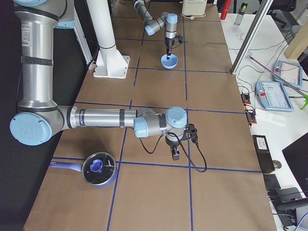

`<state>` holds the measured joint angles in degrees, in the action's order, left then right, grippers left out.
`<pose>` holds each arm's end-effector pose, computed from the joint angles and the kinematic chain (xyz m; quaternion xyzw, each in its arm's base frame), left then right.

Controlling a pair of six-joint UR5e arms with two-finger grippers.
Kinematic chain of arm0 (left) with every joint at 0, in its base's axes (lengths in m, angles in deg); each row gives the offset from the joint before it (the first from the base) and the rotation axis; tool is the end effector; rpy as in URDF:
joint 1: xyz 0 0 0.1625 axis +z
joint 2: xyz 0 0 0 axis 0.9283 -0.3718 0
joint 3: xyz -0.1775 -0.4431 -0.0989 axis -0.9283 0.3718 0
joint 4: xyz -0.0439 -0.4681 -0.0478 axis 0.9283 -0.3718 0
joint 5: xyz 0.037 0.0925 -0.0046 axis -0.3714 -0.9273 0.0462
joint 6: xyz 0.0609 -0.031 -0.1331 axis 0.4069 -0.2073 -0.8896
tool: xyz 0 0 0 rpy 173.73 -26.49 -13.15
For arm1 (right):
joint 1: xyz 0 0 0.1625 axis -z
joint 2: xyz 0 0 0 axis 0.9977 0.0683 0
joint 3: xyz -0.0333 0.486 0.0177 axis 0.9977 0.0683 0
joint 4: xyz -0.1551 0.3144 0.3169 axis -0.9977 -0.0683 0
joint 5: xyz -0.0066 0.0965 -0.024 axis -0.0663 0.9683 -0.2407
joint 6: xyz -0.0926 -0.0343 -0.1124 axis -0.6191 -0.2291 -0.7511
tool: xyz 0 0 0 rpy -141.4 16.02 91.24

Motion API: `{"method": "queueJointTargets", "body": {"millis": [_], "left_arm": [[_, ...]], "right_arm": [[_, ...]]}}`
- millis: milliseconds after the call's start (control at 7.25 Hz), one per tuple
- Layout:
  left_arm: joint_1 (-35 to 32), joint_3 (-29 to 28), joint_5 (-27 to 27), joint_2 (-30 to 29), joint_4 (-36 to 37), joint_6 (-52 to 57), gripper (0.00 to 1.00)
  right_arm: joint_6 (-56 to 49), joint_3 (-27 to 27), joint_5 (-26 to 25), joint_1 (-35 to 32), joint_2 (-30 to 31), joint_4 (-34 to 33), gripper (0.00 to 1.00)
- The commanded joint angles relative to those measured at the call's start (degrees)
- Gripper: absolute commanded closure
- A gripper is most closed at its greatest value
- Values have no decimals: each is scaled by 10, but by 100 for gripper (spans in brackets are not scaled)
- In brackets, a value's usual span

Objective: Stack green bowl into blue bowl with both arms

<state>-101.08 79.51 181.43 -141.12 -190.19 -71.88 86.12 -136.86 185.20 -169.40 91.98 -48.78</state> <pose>0.6782 -0.5125 0.2799 -0.0384 0.4867 -0.0516 0.8712 -0.0341 -0.5352 0.7322 0.0606 -0.3810 -0.0912 0.9181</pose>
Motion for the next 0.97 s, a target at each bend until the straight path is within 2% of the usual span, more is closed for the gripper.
{"method": "queueJointTargets", "body": {"millis": [0, 276, 414, 552, 828], "left_arm": [[23, -13, -1, -6, -10, 0, 92], [32, -24, -2, -16, -10, 0, 89], [32, -23, -1, -18, -10, 1, 42], [28, -19, -2, -17, -5, 11, 0], [-33, -4, 30, -11, 33, 33, 0]], "right_arm": [[0, 0, 3, 0, 2, 0, 0], [0, 0, 3, 0, 3, 0, 0], [0, 0, 3, 0, 3, 0, 0], [0, -1, 3, 0, 3, 0, 0], [1, -2, 3, 0, 2, 0, 0]]}}
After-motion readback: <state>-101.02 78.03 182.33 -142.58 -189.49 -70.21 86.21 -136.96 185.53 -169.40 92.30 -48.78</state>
